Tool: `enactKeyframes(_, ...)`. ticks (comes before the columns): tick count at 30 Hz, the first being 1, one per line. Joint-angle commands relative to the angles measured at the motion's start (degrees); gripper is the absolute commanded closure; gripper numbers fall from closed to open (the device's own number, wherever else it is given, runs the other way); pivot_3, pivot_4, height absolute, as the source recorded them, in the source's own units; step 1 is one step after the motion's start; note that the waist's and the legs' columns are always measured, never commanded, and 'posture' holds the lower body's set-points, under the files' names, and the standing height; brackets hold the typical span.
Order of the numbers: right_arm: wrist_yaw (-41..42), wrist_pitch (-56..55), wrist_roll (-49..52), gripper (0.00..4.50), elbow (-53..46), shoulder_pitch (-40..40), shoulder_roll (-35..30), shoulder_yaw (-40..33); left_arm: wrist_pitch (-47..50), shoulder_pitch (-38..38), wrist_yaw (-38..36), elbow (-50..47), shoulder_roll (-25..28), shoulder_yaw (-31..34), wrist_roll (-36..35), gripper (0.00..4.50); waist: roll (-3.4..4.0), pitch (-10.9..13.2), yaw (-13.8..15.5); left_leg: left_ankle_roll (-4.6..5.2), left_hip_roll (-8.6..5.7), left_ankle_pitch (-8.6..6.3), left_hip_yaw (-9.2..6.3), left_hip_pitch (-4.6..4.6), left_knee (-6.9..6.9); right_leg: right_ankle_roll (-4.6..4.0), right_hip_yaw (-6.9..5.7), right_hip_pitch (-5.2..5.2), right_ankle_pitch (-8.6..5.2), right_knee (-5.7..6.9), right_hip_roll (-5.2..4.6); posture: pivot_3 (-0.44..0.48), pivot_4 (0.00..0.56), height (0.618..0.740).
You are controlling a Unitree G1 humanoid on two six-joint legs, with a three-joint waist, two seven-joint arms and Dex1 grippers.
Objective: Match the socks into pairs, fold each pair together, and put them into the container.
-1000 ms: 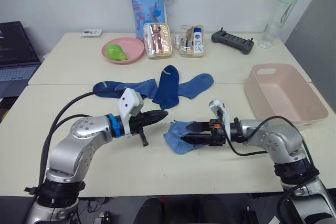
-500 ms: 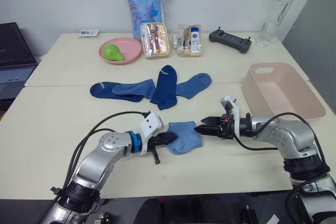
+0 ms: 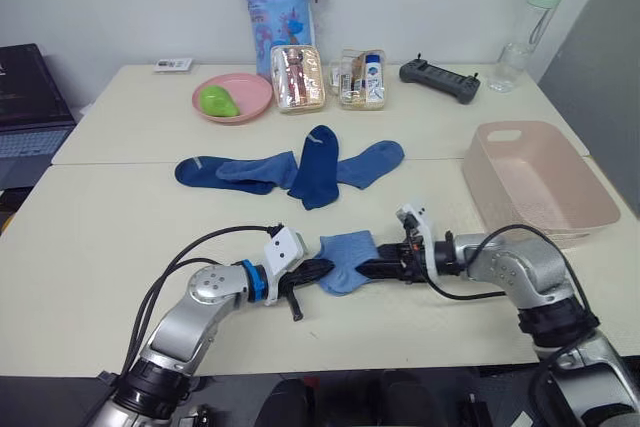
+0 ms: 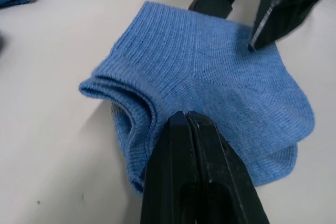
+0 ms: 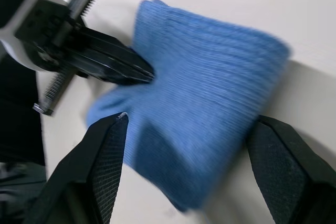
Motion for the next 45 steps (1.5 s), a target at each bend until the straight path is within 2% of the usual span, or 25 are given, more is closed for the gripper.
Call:
enactKeyframes(1,-0.2,1.0,0.9,0.89,0.6,-1.3,2.2,0.0,0.7,0.7,-0.1,1.3,-0.1,-0.9,1.1,4.50,0.00,0.0,0.0,0.00,0.00,0.00,0.00,0.00,0.00,0.00,0.00,0.00,0.00,0.00,0.00,0.000,0.150,0.740)
enactKeyframes(9,-1.6,2.4,1.2,0.89,2.8,-1.5,4.9,-2.2,0.4,1.2,-0.8,0.5,0.5,-0.4,0.8,4.50,0.01,0.0,0.0,0.00,0.00,0.00,-0.01,-0.01,-0.01,0.00,0.00,-0.01,0.00,-0.01,0.00,0.000,0.150,0.740)
enactKeyframes(12,-1.9,2.4,1.3,1.49,3.4,-1.6,5.1,-2.8,0.1,1.2,-1.0,0.6,0.7,0.0,0.6,4.50,0.01,0.0,0.0,0.00,0.00,0.00,-0.01,-0.01,-0.01,0.00,0.00,-0.01,0.00,-0.01,0.00,0.000,0.150,0.740)
enactKeyframes(20,-2.0,1.6,1.1,4.36,2.6,-0.4,4.7,-2.3,-0.7,0.4,-3.1,0.5,1.2,2.4,-1.8,4.50,0.01,0.0,0.0,0.00,0.00,0.00,-0.01,-0.03,-0.04,0.00,0.00,-0.06,0.00,-0.02,0.00,0.000,0.150,0.740)
enactKeyframes(24,-2.4,1.4,1.5,4.47,1.6,-0.1,4.4,-3.5,3.8,0.0,-5.1,-2.2,1.1,5.7,-8.0,4.50,0.01,0.0,0.0,0.00,0.00,0.00,-0.01,-0.03,-0.02,0.00,0.00,-0.05,0.00,-0.01,0.00,0.000,0.150,0.740)
enactKeyframes(27,-3.9,0.9,2.8,4.50,-0.4,0.1,4.3,-7.6,9.4,-1.8,-6.8,-5.0,2.8,9.6,-14.0,3.91,0.01,0.0,-0.1,0.00,0.00,0.00,-0.02,-0.11,-0.03,0.00,-0.02,-0.11,0.00,-0.02,0.00,0.000,0.150,0.740)
enactKeyframes(32,-6.7,-1.5,3.2,4.50,-6.7,-0.5,2.0,-14.7,17.3,-9.1,-4.1,-9.0,3.6,15.4,-21.6,2.36,0.01,0.0,0.2,0.00,-0.02,0.00,-0.11,-0.30,0.04,0.00,-0.11,-0.21,0.00,-0.03,0.00,0.000,0.150,0.740)
enactKeyframes(33,-7.3,-1.0,3.8,4.50,-7.5,-1.0,1.3,-16.4,18.7,-11.1,-3.0,-9.6,3.2,16.0,-22.7,1.93,0.01,0.0,0.1,0.00,-0.04,0.00,-0.11,-0.31,0.04,0.01,-0.10,-0.19,0.00,-0.06,-0.01,0.000,0.150,0.740)
enactKeyframes(36,-9.1,0.1,5.2,4.50,-8.9,-3.2,-1.3,-21.6,19.4,-17.2,0.1,-9.9,1.2,16.3,-23.2,0.97,0.01,0.1,0.1,0.00,-0.05,0.00,-0.09,-0.31,0.03,0.02,-0.07,-0.19,0.01,-0.09,-0.01,0.000,0.150,0.740)
enactKeyframes(39,-9.4,-1.7,4.1,4.50,-9.0,-4.9,-5.0,-23.5,19.5,-20.3,1.4,-10.2,-0.2,14.9,-22.7,0.01,0.01,0.1,0.1,-0.01,-0.05,0.00,-0.08,-0.33,0.02,0.02,-0.07,-0.20,0.01,-0.10,0.00,0.000,0.150,0.740)
enactKeyframes(43,-8.0,-11.4,-3.3,4.50,-3.5,-10.6,-14.6,-24.1,18.4,-26.4,6.8,-8.6,-6.7,14.3,-22.5,0.01,0.02,0.2,0.2,-0.01,-0.09,0.01,-0.04,-0.42,0.07,0.02,-0.04,-0.23,0.00,-0.13,0.00,0.000,0.150,0.740)
enactKeyframes(45,-6.0,-19.5,-9.5,4.50,-0.2,-12.0,-19.5,-20.8,17.4,-27.8,8.7,-7.7,-9.3,13.1,-20.8,0.01,0.01,0.2,0.2,0.00,-0.10,0.00,-0.03,-0.45,0.12,0.06,-0.03,-0.24,0.02,-0.14,0.00,0.000,0.150,0.740)
